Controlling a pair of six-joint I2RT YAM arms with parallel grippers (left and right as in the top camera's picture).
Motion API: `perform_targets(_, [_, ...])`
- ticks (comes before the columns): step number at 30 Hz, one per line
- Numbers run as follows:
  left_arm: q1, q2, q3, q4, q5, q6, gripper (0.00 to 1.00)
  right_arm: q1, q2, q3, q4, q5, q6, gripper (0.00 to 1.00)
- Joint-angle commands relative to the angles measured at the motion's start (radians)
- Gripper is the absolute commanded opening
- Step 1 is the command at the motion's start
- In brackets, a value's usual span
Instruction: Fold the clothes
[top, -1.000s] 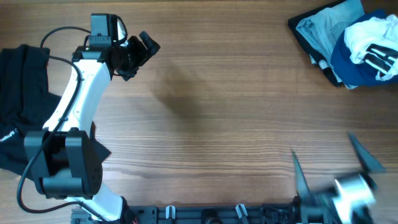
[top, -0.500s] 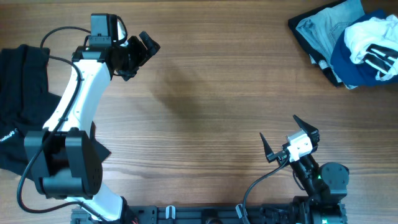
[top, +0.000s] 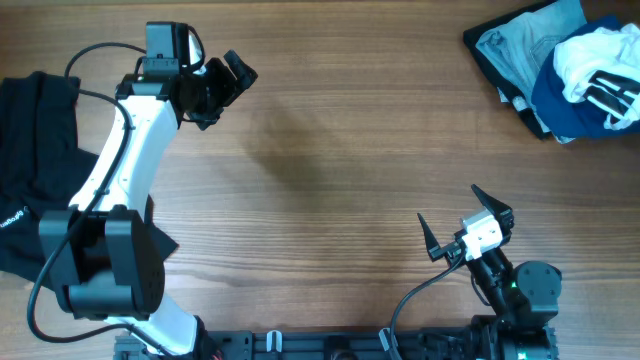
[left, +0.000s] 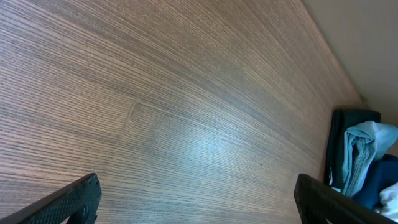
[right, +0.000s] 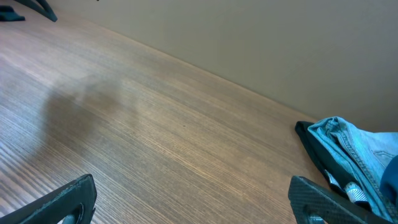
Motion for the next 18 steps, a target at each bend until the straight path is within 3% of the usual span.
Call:
perform_targets(1, [0.005,-0.014,0.012,0.001,-0.003,0.02,1.0,0.002,-0.016,0.002,0.006,-0.021,-0.003,1.0])
perform_targets(11, [0.005,-0.014,0.012,-0.014,-0.049,0.056,1.0,0.002,-0.016,0.002,0.006,-0.021,-0.003,1.0])
perform_targets(13, [0.005,-0.014,0.012,0.007,-0.067,0.163,1.0,0.002,-0.016,0.002,0.006,-0.021,-0.003,1.0])
perform_targets(18, [0.005,-0.014,0.012,0.228,-0.139,0.542,1.0,0.002,-0.016,0.002,0.006,-0.021,-0.003,1.0])
